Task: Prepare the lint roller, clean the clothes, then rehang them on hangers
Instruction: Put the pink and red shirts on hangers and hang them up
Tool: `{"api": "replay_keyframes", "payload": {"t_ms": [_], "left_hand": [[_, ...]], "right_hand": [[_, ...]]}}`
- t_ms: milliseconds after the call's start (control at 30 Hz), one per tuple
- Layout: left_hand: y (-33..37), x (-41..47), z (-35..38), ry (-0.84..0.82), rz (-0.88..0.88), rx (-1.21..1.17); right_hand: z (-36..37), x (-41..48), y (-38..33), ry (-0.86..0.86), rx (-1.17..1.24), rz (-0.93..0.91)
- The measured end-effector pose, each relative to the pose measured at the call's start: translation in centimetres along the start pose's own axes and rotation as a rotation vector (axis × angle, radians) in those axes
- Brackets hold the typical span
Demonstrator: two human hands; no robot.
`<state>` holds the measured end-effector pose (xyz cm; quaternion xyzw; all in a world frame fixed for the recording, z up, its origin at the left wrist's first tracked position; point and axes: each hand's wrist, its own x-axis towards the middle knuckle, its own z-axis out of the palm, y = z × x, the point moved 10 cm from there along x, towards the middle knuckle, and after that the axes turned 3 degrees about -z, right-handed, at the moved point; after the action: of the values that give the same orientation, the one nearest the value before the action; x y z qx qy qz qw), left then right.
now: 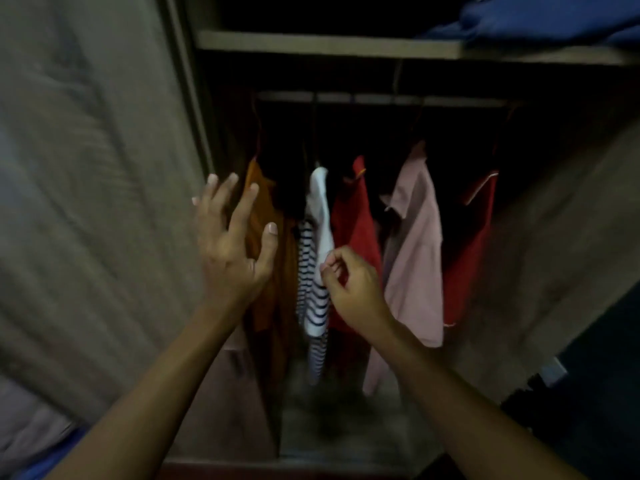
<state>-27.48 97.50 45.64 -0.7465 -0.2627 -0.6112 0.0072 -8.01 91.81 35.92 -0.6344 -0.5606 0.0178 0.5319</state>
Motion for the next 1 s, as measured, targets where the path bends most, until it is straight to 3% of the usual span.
{"api": "replay_keyframes", "payload": {"t_ms": [200,400,667,1000], "left_hand": [[-8.6,-2.3,-2.6,-0.054,-0.015,0.041],[-13.2,-3.9,-2.8,-0.086,-0.035,0.211],[-13.2,-4.2,-2.2,-0.072,-0.019,0.248],[-11.3,-4.4,-1.1,-0.093,-0.019,0.273]], "right_hand": [[14.2,-7.0,3.4,-0.211,-0.024,0.160],[23.5,-14.2,8.9,-0.416,-0.141,0.438],[27.1,-14.4,11.4,-0.406,-0.294,0.636],[25.2,-14.1,10.8,-0.428,-0.474,0.500]]}}
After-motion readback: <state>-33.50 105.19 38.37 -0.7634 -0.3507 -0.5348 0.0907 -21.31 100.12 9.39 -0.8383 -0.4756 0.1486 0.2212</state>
